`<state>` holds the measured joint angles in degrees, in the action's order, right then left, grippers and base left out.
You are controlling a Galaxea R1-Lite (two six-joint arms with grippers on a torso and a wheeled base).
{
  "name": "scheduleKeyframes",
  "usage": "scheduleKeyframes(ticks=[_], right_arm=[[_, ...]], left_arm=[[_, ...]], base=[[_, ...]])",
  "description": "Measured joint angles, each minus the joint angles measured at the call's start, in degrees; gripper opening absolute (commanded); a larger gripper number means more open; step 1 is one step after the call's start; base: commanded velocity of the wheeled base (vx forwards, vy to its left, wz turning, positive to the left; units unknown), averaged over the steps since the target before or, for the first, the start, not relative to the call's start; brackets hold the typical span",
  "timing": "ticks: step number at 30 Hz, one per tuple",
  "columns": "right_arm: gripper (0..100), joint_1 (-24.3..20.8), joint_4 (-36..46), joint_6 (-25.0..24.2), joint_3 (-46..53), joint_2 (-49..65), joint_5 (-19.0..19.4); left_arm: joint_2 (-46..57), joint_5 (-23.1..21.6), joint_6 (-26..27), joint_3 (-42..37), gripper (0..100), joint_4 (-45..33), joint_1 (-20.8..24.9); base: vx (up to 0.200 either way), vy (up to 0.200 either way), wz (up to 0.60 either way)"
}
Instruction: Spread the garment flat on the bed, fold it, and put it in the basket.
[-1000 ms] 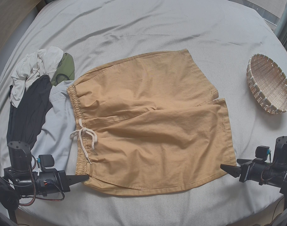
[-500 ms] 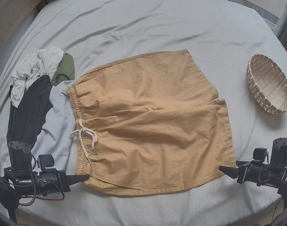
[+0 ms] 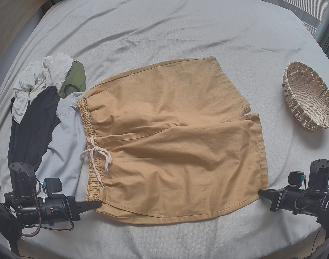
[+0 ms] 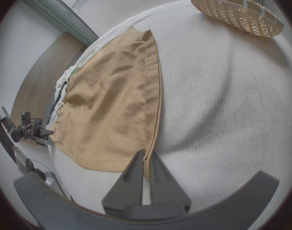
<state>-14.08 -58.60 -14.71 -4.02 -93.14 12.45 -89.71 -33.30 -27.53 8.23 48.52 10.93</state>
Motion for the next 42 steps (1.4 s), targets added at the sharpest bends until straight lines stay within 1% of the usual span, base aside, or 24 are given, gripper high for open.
scheduleKeyframes(ticks=[6,12,19,27,32,35,42], right_arm=[[0,0.41,1.43,0.40,1.85,1.24,-0.52],[0,2.15,3.56,0.84,2.84,1.77,-0.66],[0,1.46,11.67,1.66,2.99,4.08,-0.79],[0,-0.17,21.54,1.80,3.10,11.23,-0.90],[0,-0.55,26.22,1.88,3.06,17.04,-0.88],[0,-0.50,27.12,1.83,3.04,19.60,-0.90],[0,0.48,27.04,1.45,-1.24,22.22,-0.82]], left_arm=[[1.93,-1.38,-0.96,-0.79,0,-2.27,0.02],[2.89,-1.97,-1.07,-2.08,0,-5.63,-0.11],[3.24,-1.89,0.43,-4.05,0,-7.00,1.11],[3.58,-1.48,2.77,-6.78,0,-7.66,3.45],[5.29,-1.37,3.91,-7.16,0,-12.20,4.28],[6.94,-1.34,4.13,-7.22,0,-13.95,5.05],[8.79,-0.72,4.27,-6.83,0,-13.08,5.42]], base=[[0.000,0.000,0.00],[0.000,0.000,0.00],[0.000,0.000,0.00],[0.000,0.000,0.00],[0.000,0.000,0.00],[0.000,0.000,0.00],[0.000,0.000,0.00]])
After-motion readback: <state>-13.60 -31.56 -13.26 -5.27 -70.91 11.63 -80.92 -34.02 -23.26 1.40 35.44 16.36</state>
